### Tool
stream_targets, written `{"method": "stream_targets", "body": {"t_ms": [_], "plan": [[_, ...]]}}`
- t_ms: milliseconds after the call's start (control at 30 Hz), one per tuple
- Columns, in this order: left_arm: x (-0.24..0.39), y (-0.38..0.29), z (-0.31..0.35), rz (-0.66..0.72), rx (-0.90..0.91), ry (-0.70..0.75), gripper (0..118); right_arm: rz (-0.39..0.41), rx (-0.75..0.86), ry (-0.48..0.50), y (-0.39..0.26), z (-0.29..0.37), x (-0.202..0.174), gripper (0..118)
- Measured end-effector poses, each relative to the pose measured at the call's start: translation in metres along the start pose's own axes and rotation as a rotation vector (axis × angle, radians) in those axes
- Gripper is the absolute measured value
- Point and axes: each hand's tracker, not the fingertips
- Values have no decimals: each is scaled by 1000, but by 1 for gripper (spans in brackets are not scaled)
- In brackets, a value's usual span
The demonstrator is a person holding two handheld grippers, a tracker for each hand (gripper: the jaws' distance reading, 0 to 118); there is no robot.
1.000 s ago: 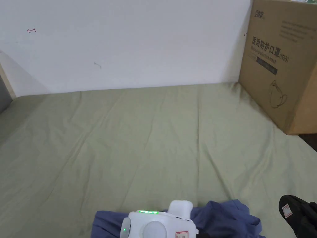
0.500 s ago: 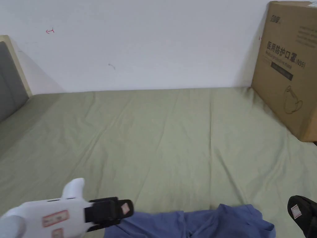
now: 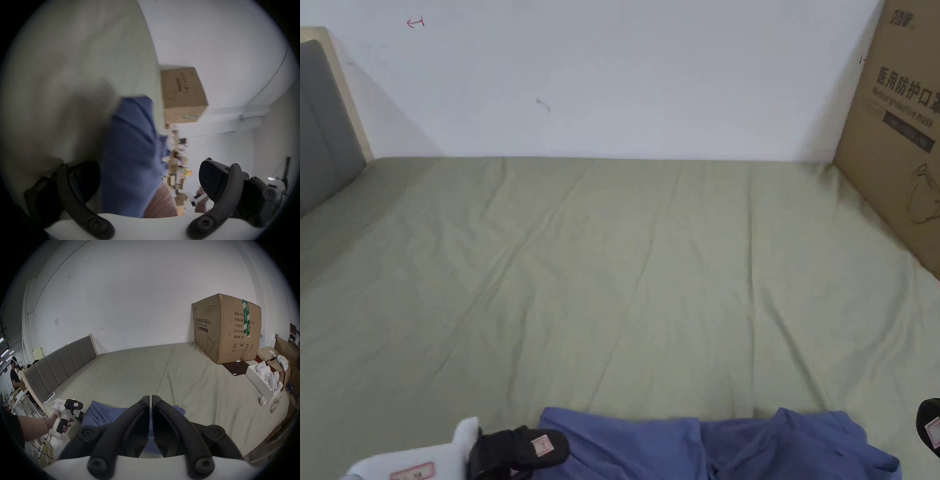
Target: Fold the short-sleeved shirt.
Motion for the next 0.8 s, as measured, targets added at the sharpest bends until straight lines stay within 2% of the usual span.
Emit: {"method": "stream_targets", "body": {"t_ms": [33,100,200,233,267,300,333,367,400,467,533,600,667,700,800], "plan": [[1,3,-14,-20,-18,-76,118,8,-6,0,0,-1,-1,3],[-18,14,-29,26,-66,-116,115,19,-19,-2,0,-3,-3,3],[-24,21,-42,13,-52,-115,81,22,-40,8,0,-10,-6,3],[-30,21,-38,6,-20,-59,81,23,-42,10,-1,-12,-7,3],[-33,20,-37,5,15,83,17,21,-44,12,-3,-15,-7,3],[-35,18,-37,-35,18,298,11,15,-46,16,-4,-17,-8,3],[-27,15,-38,-68,10,165,11,6,-49,22,-5,-19,-8,3],[-19,14,-38,-113,19,180,11,-6,-54,27,-6,-21,-8,3],[-12,14,-41,-146,6,295,11,-16,-60,32,-6,-22,-9,3],[12,11,-43,-169,16,411,12,-26,-65,39,-6,-21,-9,3],[55,0,-36,-299,9,588,12,-24,-55,44,-5,-18,-9,3],[96,-15,-30,-605,-33,846,13,-20,-36,40,-2,-12,-8,3],[125,-34,-21,-793,-3,1166,13,-29,-17,49,-3,-5,-2,3],[135,-40,-17,-830,20,1280,13,-36,-9,52,-3,-2,0,3],[156,-48,0,-728,84,1314,13,-39,1,52,-6,7,3,3]]}}
